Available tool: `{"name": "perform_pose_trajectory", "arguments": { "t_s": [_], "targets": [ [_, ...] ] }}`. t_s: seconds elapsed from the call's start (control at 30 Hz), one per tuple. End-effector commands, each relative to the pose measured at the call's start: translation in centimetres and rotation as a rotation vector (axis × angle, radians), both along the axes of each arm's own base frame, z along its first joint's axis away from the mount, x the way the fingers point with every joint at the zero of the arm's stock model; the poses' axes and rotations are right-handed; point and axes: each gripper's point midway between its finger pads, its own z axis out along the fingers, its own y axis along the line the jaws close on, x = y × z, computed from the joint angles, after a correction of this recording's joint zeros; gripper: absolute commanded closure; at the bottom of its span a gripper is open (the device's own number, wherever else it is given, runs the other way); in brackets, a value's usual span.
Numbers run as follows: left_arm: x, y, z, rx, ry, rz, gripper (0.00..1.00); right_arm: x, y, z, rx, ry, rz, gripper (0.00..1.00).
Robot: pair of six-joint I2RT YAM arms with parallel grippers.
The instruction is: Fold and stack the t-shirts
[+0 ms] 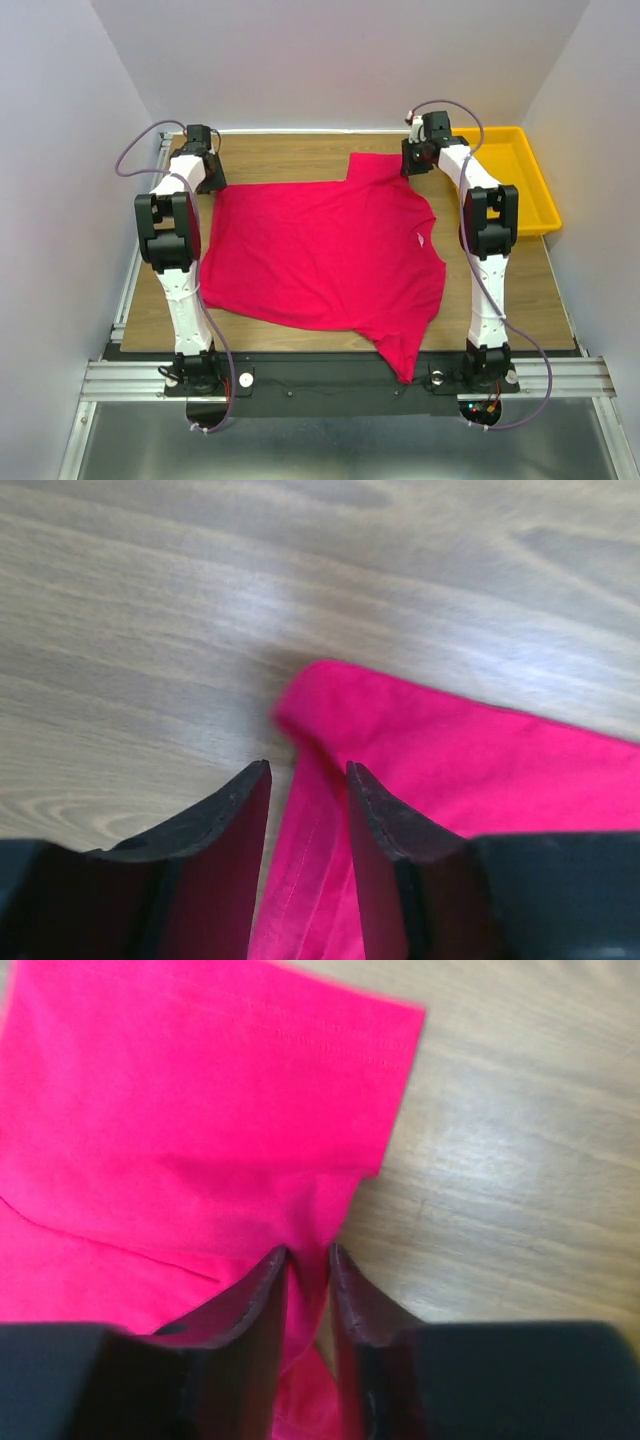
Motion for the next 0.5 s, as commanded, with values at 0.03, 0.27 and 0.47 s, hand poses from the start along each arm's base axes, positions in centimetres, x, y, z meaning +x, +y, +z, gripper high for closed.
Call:
{"name": "perform_pose_trajectory", "arguments": {
  "t_s": [0.03, 0.27, 0.47],
  "targets": [
    [0.1, 0.0, 1.3, -0.027, -0.009, -0.027, 0.45, -0.2, -0.1, -0.1, -0.012, -0.017, 0.064, 0.56],
    [-0.5, 0.6, 5.4, -0.053, -0.107, 0.004, 0.36, 1.9, -2.1, 4.1, 0.014, -0.097, -0.027, 0.43],
    [-0.6, 0.6, 8.2, -0.138, -0.190, -0.015, 0.35, 3.5, -1.1, 4.8, 0.090, -0.120, -0.036, 0.40]
  ]
}}
